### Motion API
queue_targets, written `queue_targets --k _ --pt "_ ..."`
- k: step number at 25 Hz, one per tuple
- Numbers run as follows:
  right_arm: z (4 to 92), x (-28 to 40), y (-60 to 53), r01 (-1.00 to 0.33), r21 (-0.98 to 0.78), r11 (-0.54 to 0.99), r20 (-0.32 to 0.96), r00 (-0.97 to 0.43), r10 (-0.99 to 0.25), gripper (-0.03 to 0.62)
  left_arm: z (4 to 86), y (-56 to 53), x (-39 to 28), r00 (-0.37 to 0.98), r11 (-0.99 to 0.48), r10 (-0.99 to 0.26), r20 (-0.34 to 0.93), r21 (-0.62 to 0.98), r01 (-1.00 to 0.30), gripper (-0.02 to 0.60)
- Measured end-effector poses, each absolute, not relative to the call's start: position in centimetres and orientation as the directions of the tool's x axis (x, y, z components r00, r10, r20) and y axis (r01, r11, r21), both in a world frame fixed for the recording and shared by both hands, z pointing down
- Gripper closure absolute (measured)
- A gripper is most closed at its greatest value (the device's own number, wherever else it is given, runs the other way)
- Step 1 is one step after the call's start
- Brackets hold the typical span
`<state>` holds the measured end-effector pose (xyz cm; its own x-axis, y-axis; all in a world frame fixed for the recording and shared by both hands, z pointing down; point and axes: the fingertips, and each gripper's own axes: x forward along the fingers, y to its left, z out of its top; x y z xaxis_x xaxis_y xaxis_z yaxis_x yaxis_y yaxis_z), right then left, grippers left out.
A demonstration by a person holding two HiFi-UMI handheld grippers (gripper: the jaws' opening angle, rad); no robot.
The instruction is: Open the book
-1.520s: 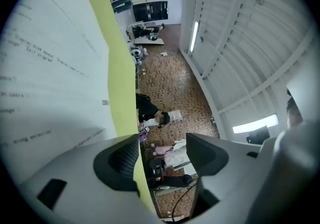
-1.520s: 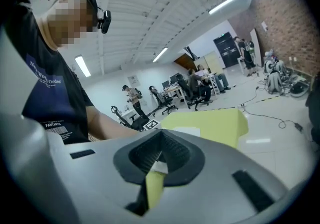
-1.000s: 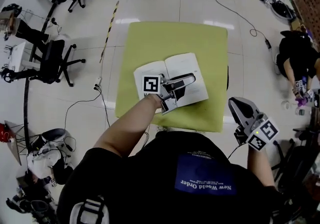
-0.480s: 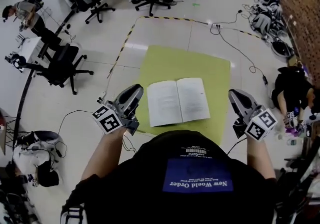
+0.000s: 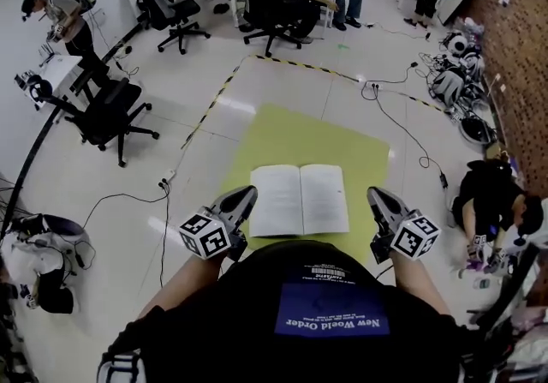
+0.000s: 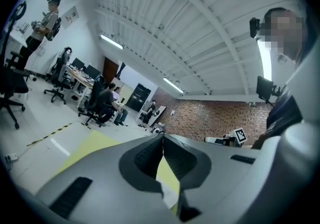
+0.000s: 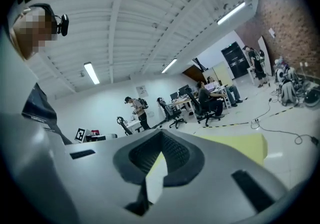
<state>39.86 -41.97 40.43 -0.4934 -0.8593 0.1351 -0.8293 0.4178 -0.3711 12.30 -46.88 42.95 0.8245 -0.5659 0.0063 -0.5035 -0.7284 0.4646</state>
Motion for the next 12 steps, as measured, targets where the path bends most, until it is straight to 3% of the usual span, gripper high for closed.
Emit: queue_targets --k 12 --pt "40.1 39.1 -41.0 -0.846 -0.256 0.468 0.178 -0.517 -0.837 0.609 41.2 -47.7 12.5 0.823 -0.750 -0.569 -0.003 0.413 -0.517 0.575"
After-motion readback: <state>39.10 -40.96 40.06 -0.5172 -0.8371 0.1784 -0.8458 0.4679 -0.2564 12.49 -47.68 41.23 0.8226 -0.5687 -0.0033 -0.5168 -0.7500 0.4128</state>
